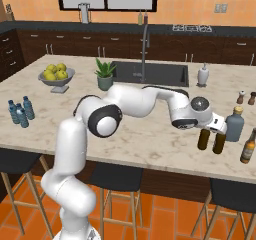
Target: Move the plastic bottles in the middle to the plastics group, and the glass bottles in the middle to the glass group.
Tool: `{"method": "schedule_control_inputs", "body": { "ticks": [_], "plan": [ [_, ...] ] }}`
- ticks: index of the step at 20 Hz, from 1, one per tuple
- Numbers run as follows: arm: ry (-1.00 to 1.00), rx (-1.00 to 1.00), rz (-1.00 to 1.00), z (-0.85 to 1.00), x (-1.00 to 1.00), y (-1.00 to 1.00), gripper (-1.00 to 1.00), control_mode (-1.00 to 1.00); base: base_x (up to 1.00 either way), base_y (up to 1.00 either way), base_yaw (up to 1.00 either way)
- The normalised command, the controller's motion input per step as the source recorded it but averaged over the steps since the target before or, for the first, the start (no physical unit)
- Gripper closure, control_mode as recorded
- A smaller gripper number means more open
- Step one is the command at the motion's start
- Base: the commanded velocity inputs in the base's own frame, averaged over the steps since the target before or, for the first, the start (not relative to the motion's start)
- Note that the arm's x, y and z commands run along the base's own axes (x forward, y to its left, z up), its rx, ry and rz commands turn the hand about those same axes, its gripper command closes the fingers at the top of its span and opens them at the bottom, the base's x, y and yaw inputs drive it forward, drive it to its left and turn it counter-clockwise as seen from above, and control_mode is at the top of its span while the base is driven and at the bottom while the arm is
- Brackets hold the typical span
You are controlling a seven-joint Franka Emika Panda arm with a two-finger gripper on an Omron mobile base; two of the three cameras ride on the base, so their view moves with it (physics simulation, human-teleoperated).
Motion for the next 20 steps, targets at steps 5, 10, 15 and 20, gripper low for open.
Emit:
{"method": "schedule_control_inputs", "body": {
  "ticks": [5,10,15,20],
  "plan": [
    [-0.02,0.0,-0.04,0.56,-0.34,0.38,-1.0,-1.0,0.0,0.0,0.0],
    [0.0,0.0,-0.08,0.96,-0.51,0.74,-1.0,-1.0,0.0,0.0,0.0],
    [0.05,0.0,0.01,0.3,-0.37,0.95,-1.0,-1.0,0.0,0.0,0.0],
    [0.13,-0.02,0.01,0.48,-0.45,1.0,-1.0,-1.0,0.0,0.0,0.0]
  ]
}}
